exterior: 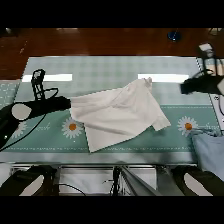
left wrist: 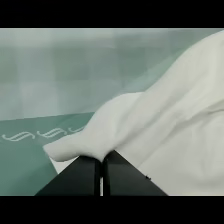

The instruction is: Fold the shirts.

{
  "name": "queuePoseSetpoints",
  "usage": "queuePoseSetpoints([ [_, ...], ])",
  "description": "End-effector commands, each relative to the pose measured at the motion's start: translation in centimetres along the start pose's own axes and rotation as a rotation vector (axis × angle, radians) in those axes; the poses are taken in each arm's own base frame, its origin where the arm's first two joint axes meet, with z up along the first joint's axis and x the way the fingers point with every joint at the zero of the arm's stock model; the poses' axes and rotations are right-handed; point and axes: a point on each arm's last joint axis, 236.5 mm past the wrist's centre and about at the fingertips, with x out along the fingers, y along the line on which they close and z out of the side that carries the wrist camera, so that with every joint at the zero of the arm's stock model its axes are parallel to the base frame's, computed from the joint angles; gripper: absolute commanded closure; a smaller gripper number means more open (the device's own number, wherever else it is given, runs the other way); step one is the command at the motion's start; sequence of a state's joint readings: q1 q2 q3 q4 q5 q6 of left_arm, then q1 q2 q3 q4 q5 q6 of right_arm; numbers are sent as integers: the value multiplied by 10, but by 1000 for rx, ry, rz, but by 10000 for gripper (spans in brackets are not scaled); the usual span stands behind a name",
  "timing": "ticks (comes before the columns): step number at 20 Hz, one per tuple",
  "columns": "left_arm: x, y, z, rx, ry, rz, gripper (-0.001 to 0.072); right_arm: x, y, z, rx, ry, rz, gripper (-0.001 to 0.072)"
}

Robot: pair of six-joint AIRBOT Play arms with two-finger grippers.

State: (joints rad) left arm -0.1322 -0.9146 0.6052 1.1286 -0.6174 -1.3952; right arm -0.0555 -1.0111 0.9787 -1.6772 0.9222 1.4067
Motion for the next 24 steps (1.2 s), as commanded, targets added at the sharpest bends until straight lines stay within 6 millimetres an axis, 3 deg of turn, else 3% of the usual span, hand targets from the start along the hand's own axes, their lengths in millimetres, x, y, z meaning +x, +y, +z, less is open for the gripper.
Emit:
queuePoseSetpoints([
  [1, -4, 19, -11, 37, 53, 53, 678, -9, -65, -82, 230, 234, -69, 274],
  [3, -5, 27, -8, 17, 46, 68, 678, 2, -57, -92, 327, 215, 21, 275],
  [5, -6, 33, -2, 6, 22, 81, 676, 9, -37, -98, 346, 216, 113, 270],
  [6, -6, 35, 2, 11, 5, 85, 607, 11, -26, -100, 353, 220, 153, 206],
  [8, -6, 35, 6, 39, -10, 87, 206, 12, -9, -99, 380, 217, 221, 172],
  [9, -7, 35, 4, 38, -4, 86, 71, 11, -5, -98, 390, 217, 239, 172],
  [10, -8, 33, -2, 40, 30, 79, 35, 10, -3, -98, 393, 221, 248, 172],
  [13, -32, 37, -44, 6, 283, 94, 32, 9, -3, -103, 383, 239, 243, 174],
  [16, -83, 40, -120, -175, 658, 120, 37, 11, -6, -101, 381, 229, 233, 175],
  [19, -91, 26, -165, -220, 764, 66, 36, 12, -8, -99, 383, 218, 227, 176],
  [21, -77, -8, -169, -271, 701, -98, 36, 12, -8, -98, 384, 215, 226, 176],
  [24, -58, -53, -154, -370, 592, -320, 37, 12, -8, -97, 386, 209, 226, 177],
])
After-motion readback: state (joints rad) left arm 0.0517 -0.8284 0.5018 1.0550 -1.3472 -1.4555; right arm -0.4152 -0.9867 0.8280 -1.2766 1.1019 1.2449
